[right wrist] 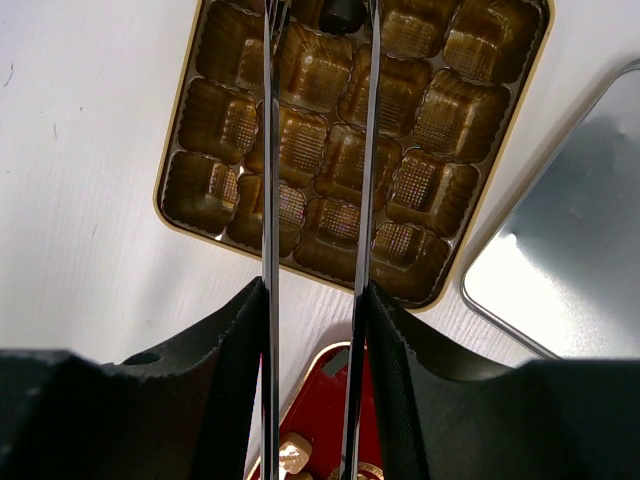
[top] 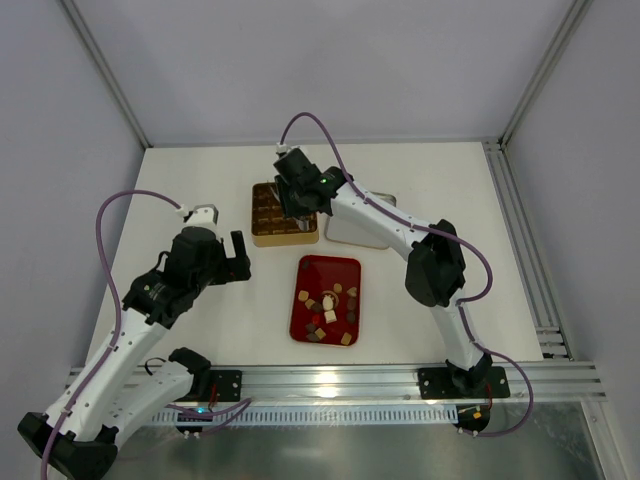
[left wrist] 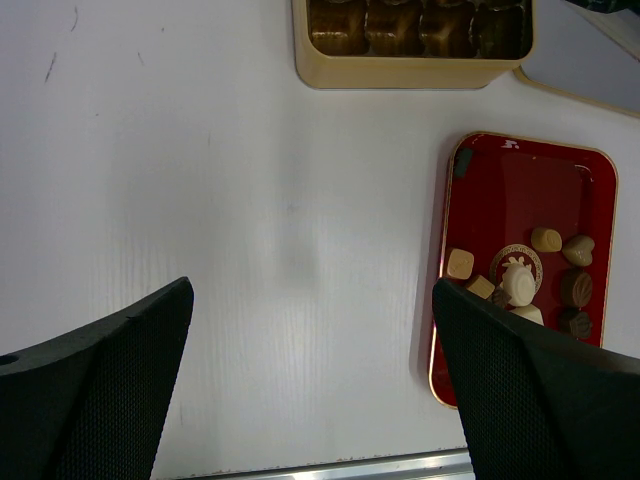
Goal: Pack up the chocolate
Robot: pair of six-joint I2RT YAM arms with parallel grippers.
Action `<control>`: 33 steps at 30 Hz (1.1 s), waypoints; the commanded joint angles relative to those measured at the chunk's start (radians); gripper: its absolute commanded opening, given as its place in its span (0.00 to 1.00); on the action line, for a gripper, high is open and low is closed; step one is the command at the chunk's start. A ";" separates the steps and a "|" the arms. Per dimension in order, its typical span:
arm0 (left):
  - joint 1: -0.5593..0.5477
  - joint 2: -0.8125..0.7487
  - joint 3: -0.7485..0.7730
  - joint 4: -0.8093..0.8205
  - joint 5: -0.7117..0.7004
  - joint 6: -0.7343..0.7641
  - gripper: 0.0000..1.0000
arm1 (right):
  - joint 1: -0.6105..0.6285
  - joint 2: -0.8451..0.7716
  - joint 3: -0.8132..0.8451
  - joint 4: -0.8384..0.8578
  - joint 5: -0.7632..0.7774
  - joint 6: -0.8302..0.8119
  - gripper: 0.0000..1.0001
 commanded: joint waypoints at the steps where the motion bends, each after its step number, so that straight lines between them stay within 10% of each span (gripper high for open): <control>1: 0.005 0.002 -0.002 0.016 -0.006 0.015 1.00 | -0.003 0.003 0.017 0.037 0.016 0.005 0.45; 16: 0.005 0.000 -0.001 0.014 -0.012 0.011 1.00 | -0.003 -0.228 -0.063 0.012 0.027 -0.011 0.45; 33: 0.005 0.008 0.007 0.011 -0.021 0.008 1.00 | 0.216 -0.865 -0.787 -0.042 -0.069 0.031 0.44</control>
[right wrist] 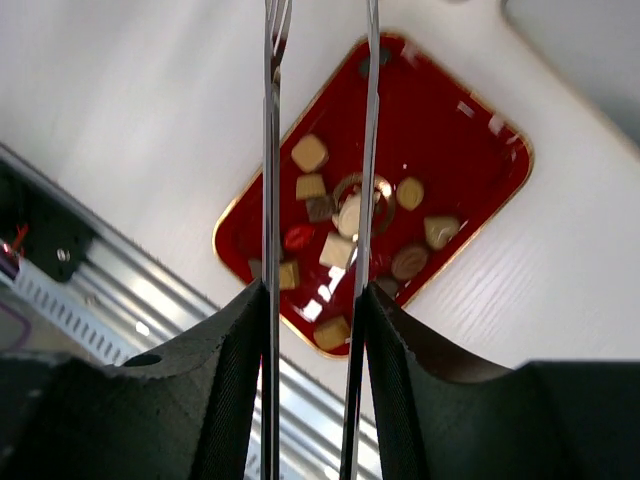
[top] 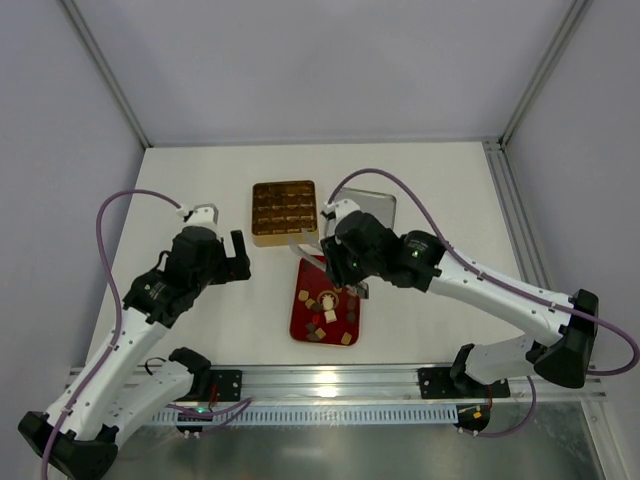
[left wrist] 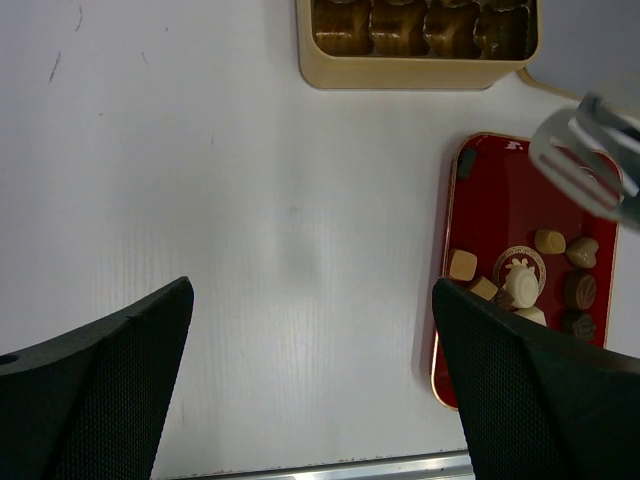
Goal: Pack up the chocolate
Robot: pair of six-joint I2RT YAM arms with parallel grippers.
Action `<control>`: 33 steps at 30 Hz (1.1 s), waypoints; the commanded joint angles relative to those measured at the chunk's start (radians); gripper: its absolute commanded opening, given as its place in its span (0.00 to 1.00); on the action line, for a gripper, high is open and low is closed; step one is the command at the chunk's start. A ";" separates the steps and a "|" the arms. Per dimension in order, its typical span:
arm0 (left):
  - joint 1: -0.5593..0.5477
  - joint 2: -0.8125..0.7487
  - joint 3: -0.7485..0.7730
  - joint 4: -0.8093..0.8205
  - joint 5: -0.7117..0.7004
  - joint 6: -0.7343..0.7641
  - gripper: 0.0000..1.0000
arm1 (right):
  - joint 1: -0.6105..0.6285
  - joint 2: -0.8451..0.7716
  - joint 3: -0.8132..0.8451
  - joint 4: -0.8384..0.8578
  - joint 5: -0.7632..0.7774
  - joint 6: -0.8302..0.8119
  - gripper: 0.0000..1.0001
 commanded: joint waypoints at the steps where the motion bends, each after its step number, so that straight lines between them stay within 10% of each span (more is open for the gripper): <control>1: 0.005 0.008 0.006 0.013 -0.015 0.009 1.00 | 0.077 -0.060 -0.081 -0.053 -0.034 0.030 0.44; 33: 0.005 0.020 -0.001 0.014 -0.015 0.009 1.00 | 0.205 0.040 -0.179 -0.126 -0.074 0.015 0.43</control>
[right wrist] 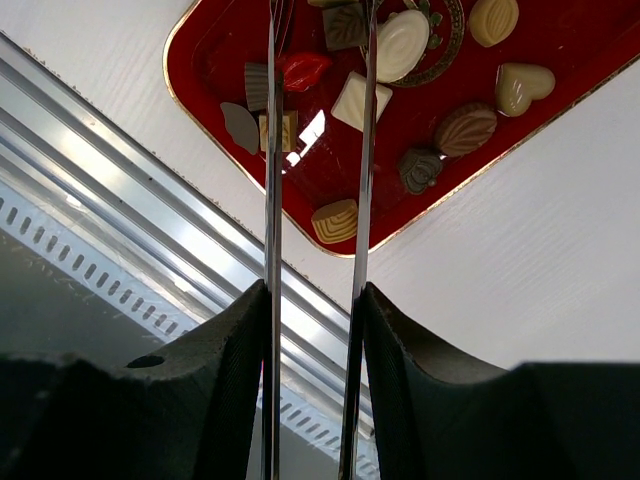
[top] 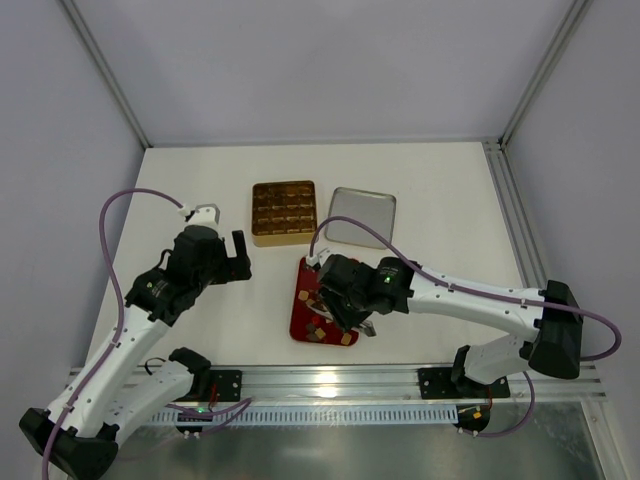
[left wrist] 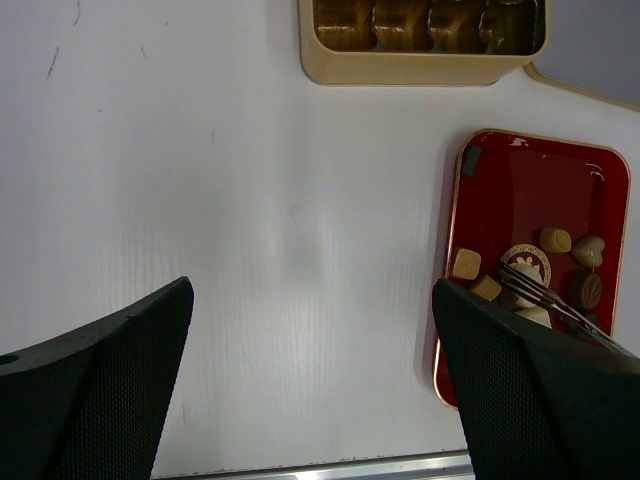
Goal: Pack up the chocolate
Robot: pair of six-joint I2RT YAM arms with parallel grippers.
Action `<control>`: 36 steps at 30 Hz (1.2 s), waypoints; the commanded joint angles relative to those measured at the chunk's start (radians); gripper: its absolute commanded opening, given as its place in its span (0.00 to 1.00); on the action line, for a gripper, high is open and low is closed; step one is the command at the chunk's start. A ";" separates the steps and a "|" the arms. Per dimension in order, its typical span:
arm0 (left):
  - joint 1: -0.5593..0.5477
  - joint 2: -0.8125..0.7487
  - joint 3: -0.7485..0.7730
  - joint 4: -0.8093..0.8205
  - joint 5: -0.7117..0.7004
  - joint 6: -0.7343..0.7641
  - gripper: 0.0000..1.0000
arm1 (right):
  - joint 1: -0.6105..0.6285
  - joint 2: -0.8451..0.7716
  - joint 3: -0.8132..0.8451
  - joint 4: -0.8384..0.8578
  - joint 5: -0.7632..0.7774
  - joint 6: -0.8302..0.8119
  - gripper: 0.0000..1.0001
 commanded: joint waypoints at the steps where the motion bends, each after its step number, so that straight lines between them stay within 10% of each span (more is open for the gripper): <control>1: 0.005 0.000 -0.001 0.016 -0.014 0.007 1.00 | 0.011 0.011 0.002 0.011 -0.003 -0.004 0.43; 36: 0.005 -0.009 -0.004 0.017 -0.013 0.007 1.00 | 0.014 -0.011 0.072 -0.055 0.059 0.019 0.34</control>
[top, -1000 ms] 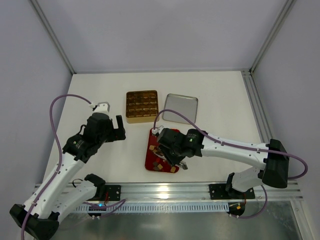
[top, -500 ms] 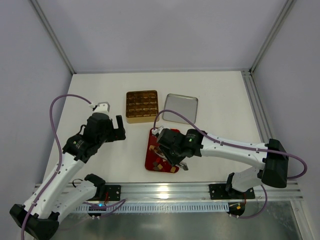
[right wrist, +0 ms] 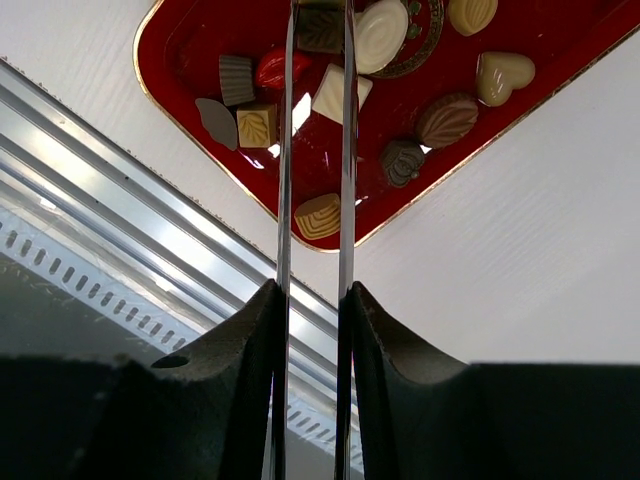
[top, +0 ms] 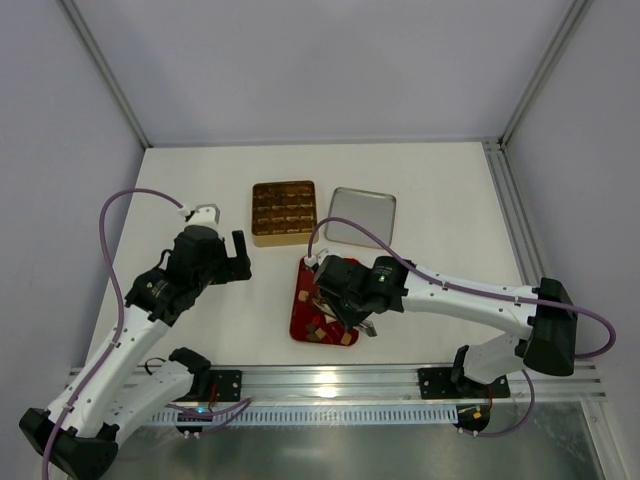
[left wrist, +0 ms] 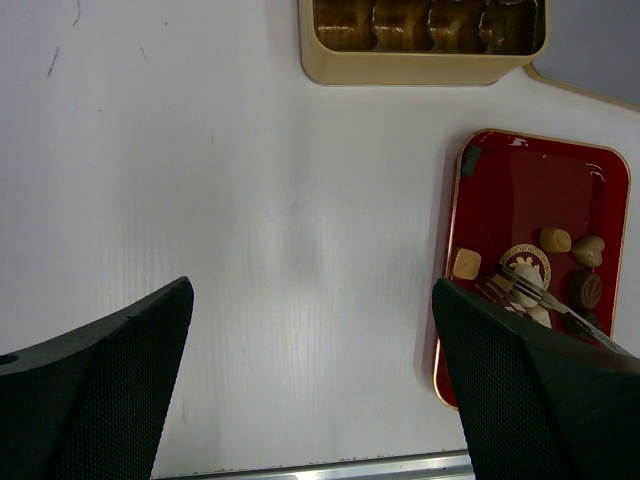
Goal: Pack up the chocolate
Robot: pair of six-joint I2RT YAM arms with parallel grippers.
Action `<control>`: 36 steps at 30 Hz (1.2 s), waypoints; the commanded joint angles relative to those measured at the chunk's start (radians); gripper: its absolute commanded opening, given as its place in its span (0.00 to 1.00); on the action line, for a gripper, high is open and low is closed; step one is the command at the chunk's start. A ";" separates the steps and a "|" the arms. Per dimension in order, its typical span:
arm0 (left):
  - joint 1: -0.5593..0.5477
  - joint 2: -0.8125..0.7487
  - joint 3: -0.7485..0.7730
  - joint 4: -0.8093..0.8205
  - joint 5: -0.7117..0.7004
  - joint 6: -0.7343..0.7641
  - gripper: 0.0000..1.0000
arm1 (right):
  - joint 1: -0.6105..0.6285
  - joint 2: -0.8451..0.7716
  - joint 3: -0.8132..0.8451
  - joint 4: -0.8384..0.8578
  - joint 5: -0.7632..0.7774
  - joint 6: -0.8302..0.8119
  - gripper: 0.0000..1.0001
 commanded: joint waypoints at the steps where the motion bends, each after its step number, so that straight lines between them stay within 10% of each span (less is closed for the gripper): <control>1: 0.005 -0.009 -0.004 0.017 -0.013 0.009 1.00 | 0.007 -0.053 0.049 -0.014 0.025 0.018 0.34; 36: 0.005 -0.012 -0.004 0.017 -0.004 0.010 1.00 | -0.017 -0.058 0.139 -0.045 0.081 0.020 0.34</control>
